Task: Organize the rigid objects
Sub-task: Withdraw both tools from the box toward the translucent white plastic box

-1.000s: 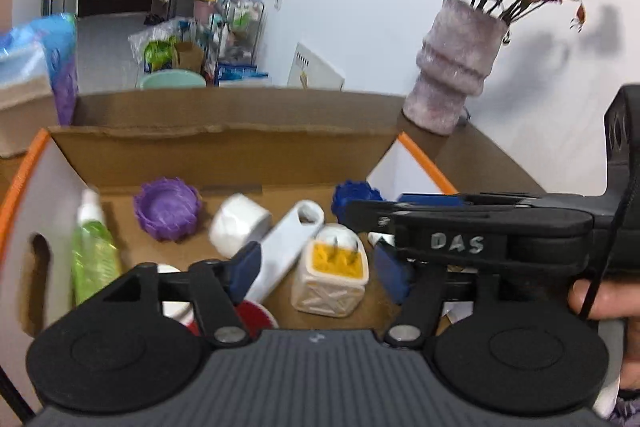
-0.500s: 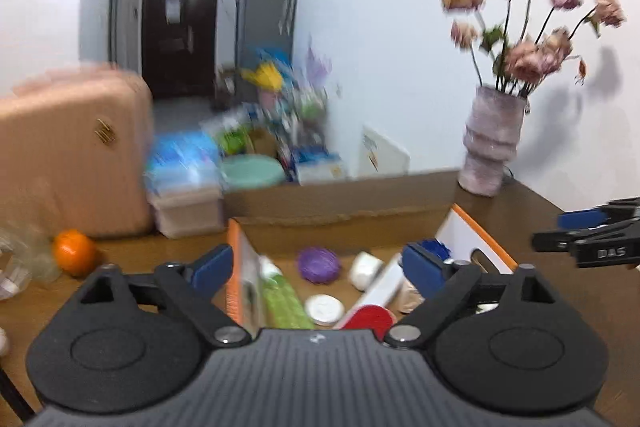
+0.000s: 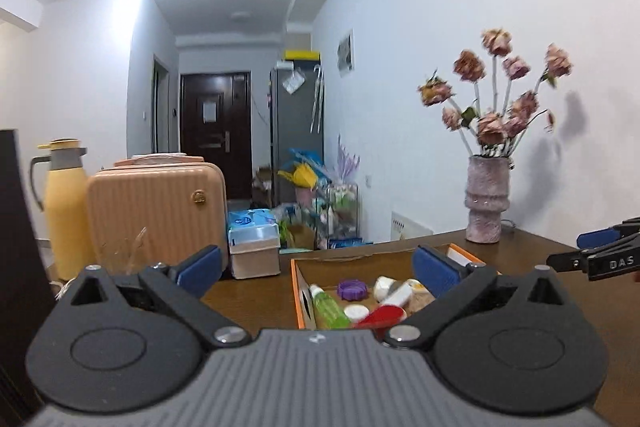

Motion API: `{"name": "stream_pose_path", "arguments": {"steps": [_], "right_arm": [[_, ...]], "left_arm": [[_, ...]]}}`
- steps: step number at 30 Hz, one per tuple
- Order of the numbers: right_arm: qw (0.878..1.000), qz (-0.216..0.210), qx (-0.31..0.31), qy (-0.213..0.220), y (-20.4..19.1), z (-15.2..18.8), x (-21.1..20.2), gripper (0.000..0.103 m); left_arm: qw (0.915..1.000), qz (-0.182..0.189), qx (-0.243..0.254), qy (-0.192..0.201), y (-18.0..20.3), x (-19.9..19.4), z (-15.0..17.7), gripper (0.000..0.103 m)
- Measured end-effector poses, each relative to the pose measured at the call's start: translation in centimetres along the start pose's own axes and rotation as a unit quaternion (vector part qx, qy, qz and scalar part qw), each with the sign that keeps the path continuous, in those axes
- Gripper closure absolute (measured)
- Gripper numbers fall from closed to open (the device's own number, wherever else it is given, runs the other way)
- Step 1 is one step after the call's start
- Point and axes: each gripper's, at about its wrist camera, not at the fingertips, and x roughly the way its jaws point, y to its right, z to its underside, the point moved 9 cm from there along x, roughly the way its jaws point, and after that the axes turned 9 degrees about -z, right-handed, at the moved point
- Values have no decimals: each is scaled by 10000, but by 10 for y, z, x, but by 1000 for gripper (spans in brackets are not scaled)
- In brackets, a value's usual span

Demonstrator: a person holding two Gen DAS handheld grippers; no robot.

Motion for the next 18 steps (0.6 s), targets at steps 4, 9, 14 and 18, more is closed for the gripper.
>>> {"name": "stream_pose_path", "arguments": {"steps": [4, 9, 14, 18], "right_arm": [[9996, 195, -60, 209, -18, 37, -36, 24], [9977, 337, -141, 563, -44, 66, -84, 24], [9963, 364, 55, 782, -59, 94, -127, 23], [9952, 364, 350, 838, -67, 113, -157, 23]], "left_arm": [[9999, -101, -56, 64, -8, -49, 28, 0], [9994, -332, 12, 4, -17, -92, 54, 0], [9989, -447, 73, -97, -22, -118, 63, 0], [9991, -422, -55, -81, -26, -140, 64, 0]]}}
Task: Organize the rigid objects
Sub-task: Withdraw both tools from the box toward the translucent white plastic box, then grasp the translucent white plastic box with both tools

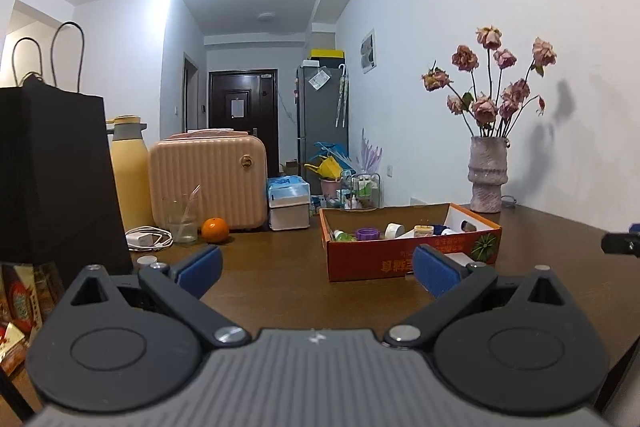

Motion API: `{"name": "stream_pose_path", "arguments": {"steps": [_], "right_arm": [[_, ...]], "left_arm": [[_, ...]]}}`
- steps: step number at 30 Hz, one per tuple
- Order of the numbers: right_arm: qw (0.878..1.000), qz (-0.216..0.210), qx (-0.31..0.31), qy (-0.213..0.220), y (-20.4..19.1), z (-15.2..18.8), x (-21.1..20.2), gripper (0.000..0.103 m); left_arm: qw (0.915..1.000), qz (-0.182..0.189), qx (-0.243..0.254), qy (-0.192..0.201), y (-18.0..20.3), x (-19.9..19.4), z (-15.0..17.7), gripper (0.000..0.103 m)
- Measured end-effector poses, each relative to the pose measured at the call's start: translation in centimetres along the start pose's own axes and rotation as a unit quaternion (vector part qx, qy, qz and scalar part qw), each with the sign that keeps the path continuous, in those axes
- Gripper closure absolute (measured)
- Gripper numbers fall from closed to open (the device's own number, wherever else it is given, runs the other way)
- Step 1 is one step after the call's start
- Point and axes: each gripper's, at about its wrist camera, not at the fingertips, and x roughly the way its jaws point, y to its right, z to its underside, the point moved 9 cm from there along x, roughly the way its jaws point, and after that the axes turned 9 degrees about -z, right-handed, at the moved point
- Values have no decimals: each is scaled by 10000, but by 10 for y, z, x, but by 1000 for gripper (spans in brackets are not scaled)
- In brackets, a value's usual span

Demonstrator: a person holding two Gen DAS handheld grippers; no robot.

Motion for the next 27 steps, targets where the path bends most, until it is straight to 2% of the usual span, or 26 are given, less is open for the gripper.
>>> {"name": "stream_pose_path", "arguments": {"steps": [5, 11, 16, 21, 23, 27], "right_arm": [[9994, 212, -263, 26, -10, 12, -36, 21], [9994, 313, -128, -84, -1, 25, -44, 21], [9994, 294, 7, -174, 4, 34, -29, 21], [9985, 186, 182, -474, 11, 48, 2, 22], [9971, 74, 483, -589, 19, 49, 19, 28], [9903, -319, 1115, -768, 34, 39, 59, 30]], "left_arm": [[9999, 113, 77, -75, 14, -10, 9, 0], [9989, 388, 97, -237, 34, -5, 18, 0], [9976, 512, 254, -391, 49, 12, 35, 0], [9942, 603, 308, -833, 66, 51, 53, 0], [9927, 694, 276, -951, 73, 69, 53, 0], [9900, 940, 231, -1030, 93, 113, 42, 0]]}}
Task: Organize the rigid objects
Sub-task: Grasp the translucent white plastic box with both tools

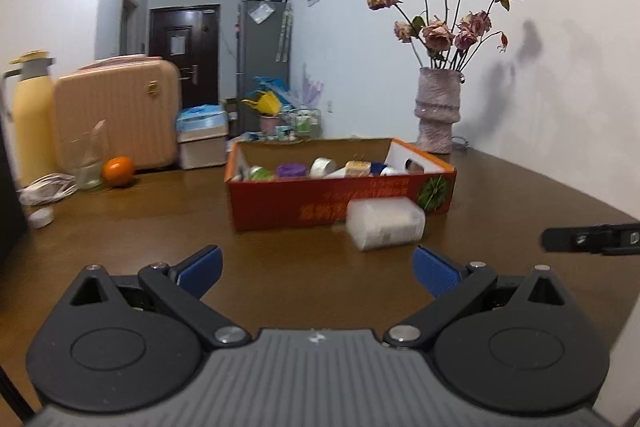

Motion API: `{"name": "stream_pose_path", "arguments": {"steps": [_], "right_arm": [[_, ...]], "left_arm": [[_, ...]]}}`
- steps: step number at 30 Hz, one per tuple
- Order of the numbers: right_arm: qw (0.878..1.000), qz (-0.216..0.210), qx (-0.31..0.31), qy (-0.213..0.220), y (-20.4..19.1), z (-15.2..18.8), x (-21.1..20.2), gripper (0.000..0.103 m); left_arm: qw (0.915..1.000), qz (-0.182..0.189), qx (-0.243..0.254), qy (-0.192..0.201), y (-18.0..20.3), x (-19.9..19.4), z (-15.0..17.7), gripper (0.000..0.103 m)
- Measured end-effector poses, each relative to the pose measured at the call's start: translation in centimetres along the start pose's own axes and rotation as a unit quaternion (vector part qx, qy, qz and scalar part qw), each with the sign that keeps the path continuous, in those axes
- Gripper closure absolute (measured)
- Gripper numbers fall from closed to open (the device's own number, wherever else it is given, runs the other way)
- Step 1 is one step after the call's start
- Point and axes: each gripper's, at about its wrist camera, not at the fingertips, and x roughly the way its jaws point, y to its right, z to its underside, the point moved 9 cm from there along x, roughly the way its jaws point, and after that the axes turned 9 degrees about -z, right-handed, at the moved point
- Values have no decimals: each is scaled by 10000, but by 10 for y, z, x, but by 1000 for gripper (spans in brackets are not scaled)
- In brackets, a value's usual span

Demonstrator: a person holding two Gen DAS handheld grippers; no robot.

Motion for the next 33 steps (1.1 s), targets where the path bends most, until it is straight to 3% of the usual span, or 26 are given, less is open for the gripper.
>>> {"name": "stream_pose_path", "arguments": {"steps": [4, 8, 10, 12, 13, 17, 21, 24, 28, 30, 33], "right_arm": [[9994, -134, -156, -273, 3, -26, 51, 37], [9977, -317, -213, -567, 6, -48, 114, 43], [9968, -425, -102, -662, 10, -55, 143, 45], [9957, -559, 121, -724, 15, -60, 165, 47], [9948, -642, 267, -748, 18, -61, 176, 50], [9909, -750, 757, -819, 31, -58, 206, 58], [9880, -815, 984, -871, 38, -48, 219, 62], [9796, -1151, 1401, -868, 39, -44, 223, 68], [9834, -995, 1290, -801, 35, -44, 214, 76], [9885, -828, 1023, -738, 27, -45, 198, 78], [9914, -906, 726, -598, 5, -41, 160, 78]], "left_arm": [[9996, 36, 206, -186, 15, 57, -18, 0], [9969, 444, -92, -645, 30, 119, -27, 2], [9946, 468, -304, -873, 35, 145, -28, 12], [9930, 611, -436, -917, 43, 163, -28, 30], [9913, 728, -549, -949, 46, 171, -27, 32], [9796, 1182, -973, -1305, 56, 191, -15, 57], [9784, 1303, -1031, -1226, 58, 193, -12, 66], [9770, 1309, -1143, -1237, 56, 192, -11, 70], [9726, 1440, -1383, -1192, 53, 175, -14, 81], [9759, 1446, -1324, -956, 53, 149, -19, 81], [9832, 1379, -1151, -341, 52, 96, -25, 81]]}}
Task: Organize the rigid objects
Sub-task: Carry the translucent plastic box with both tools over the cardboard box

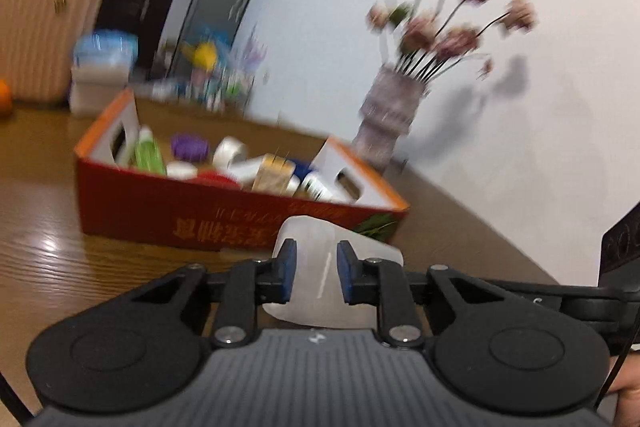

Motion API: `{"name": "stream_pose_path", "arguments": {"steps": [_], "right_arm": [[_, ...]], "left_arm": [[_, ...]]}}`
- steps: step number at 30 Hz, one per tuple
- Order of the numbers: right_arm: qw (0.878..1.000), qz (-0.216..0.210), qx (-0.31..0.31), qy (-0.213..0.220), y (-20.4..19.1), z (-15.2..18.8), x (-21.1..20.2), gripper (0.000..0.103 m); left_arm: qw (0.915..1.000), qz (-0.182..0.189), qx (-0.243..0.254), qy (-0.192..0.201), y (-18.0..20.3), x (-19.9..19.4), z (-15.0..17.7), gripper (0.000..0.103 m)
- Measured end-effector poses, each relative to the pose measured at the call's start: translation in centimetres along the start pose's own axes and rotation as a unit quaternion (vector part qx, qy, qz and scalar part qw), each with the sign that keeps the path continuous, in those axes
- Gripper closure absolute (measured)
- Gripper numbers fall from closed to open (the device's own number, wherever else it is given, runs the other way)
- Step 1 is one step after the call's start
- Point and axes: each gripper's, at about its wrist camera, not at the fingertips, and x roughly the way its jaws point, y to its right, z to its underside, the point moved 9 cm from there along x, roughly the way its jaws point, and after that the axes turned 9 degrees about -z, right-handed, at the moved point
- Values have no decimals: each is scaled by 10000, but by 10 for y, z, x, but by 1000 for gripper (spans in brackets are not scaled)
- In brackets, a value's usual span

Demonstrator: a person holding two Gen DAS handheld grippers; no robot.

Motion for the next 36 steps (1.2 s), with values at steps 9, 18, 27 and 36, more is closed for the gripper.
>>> {"name": "stream_pose_path", "arguments": {"steps": [9, 18, 27, 36], "right_arm": [[9973, -258, -345, 601, -72, 32, -115, 78], [9924, -283, -623, 1021, -111, 49, -179, 78], [9903, -73, -826, 1118, -118, 39, -176, 78], [9921, 49, -909, 859, -90, -45, -99, 78]], "left_arm": [[9945, 235, 263, 981, 45, -130, -1, 81], [9909, 459, 263, 1240, 61, -190, 7, 81], [9917, 290, 215, 1236, 52, -163, -9, 81], [9959, 312, -83, 839, 30, -50, -86, 81]]}}
